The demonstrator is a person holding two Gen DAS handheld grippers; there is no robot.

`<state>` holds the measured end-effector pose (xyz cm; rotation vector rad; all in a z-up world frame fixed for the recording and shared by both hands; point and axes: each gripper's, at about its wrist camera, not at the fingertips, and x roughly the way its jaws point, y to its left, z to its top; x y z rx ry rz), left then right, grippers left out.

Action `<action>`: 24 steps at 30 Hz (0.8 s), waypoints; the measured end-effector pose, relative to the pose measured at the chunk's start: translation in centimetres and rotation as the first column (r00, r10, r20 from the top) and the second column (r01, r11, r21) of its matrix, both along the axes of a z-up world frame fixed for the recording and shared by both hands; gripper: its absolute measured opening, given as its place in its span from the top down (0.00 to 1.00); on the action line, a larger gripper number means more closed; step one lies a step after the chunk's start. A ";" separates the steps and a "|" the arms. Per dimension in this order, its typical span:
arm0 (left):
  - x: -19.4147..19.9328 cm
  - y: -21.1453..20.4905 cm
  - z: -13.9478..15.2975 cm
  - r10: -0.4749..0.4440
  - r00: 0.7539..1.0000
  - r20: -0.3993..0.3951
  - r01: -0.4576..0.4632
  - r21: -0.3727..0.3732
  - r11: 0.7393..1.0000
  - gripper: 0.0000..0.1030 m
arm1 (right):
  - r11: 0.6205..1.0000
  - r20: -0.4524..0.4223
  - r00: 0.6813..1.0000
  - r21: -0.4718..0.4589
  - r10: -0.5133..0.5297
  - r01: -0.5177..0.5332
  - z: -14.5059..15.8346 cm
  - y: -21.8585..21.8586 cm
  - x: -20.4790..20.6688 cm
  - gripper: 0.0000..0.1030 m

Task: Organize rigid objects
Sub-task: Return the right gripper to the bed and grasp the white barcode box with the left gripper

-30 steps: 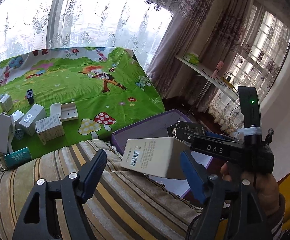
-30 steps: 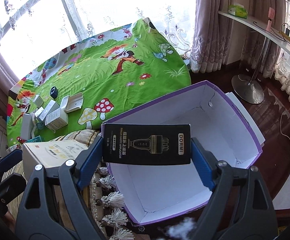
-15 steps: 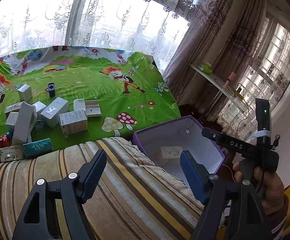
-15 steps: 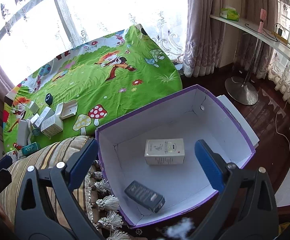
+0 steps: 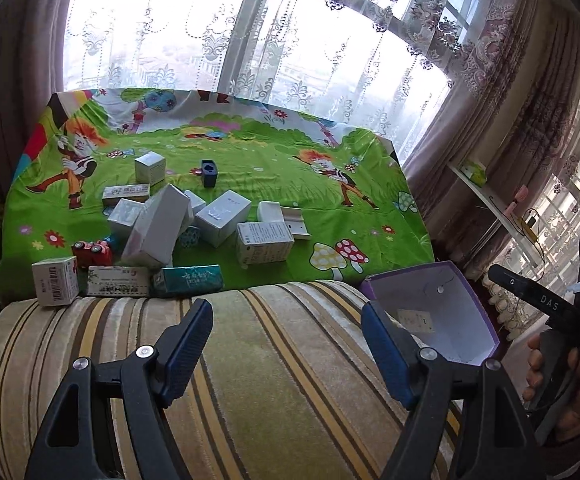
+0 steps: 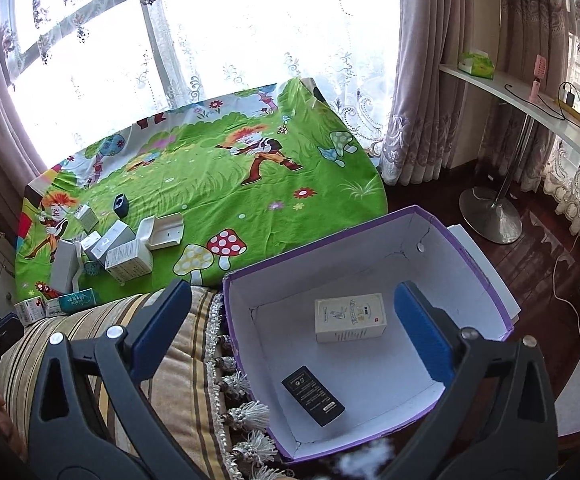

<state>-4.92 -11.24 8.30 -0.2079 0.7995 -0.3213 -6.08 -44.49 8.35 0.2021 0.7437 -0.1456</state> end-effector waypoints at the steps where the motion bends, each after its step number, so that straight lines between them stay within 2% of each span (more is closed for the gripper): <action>1: 0.0 0.6 -0.1 0.012 1.000 -0.005 -0.012 0.002 1.000 0.25 | 1.000 -0.002 1.000 -0.008 0.015 -0.015 0.1 0.5 0.1 0.01; 5: -0.2 3.0 -0.4 0.062 0.998 -0.017 -0.061 0.020 0.998 0.25 | 0.996 -0.003 0.996 0.006 0.087 -0.087 0.2 2.0 0.3 0.01; 9: -0.4 6.1 -0.8 0.112 0.992 -0.048 -0.112 0.005 0.994 0.25 | 0.984 0.017 0.986 0.065 0.165 -0.166 0.4 3.1 0.3 0.01; 12: -0.4 8.5 -1.2 0.169 0.983 -0.067 -0.169 0.009 0.986 0.25 | 0.984 0.004 0.985 0.042 0.171 -0.171 0.3 4.1 0.6 0.01; 17: 0.4 11.4 -2.0 0.239 0.965 -0.108 -0.238 0.021 0.971 0.25 | 0.978 -0.024 0.979 0.057 0.203 -0.201 -0.1 5.3 1.7 0.01; 24: 2.3 13.2 -2.6 0.272 0.952 -0.139 -0.264 0.073 0.962 0.25 | 0.966 -0.064 0.964 0.044 0.258 -0.256 -0.5 7.6 3.9 0.01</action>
